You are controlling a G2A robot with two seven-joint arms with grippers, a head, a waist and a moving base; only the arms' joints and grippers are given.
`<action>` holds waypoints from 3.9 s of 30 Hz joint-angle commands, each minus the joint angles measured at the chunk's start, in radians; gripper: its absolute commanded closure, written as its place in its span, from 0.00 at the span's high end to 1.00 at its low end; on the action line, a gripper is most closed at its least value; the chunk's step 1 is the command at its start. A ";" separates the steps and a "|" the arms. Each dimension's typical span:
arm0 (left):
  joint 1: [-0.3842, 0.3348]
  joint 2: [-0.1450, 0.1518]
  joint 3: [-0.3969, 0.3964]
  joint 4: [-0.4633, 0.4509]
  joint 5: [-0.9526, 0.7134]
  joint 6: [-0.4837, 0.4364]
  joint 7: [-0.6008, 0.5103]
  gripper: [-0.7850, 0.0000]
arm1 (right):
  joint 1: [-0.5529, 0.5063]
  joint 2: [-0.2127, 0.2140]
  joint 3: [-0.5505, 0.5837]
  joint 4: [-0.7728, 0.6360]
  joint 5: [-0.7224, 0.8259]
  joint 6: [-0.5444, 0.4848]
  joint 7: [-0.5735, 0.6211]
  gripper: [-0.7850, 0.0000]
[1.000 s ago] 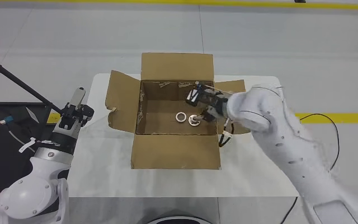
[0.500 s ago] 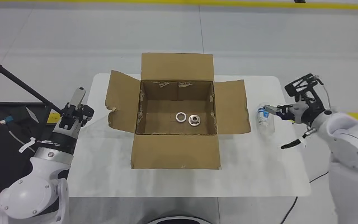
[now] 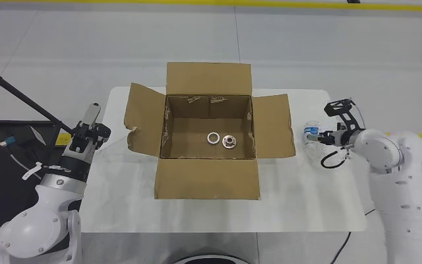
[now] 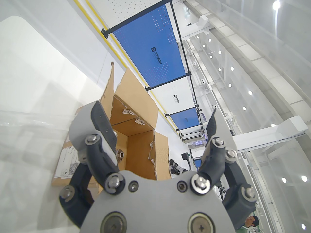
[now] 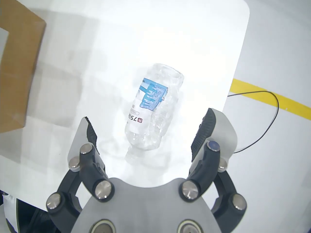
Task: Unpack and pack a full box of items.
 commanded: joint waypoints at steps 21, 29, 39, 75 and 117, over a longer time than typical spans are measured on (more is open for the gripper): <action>0.000 0.000 0.000 0.000 0.000 0.000 0.000 1.00 | 0.165 -0.029 -0.195 0.316 0.008 -0.010 0.019 1.00; 0.000 0.000 0.000 0.000 0.000 0.000 0.000 1.00 | 0.199 -0.034 -0.226 0.379 0.014 -0.017 0.010 0.45; 0.000 0.000 0.000 0.000 0.000 0.000 0.000 1.00 | 0.232 -0.038 -0.256 0.428 0.026 -0.035 0.013 0.04; 0.036 0.008 -0.063 0.015 -0.079 -0.029 0.055 1.00 | 0.038 0.005 -0.281 -0.652 -0.018 -0.015 -0.230 0.00; 0.116 0.026 -0.142 0.022 -0.205 -0.073 0.117 1.00 | 0.607 -0.447 -1.116 0.451 0.238 -0.173 -0.263 0.26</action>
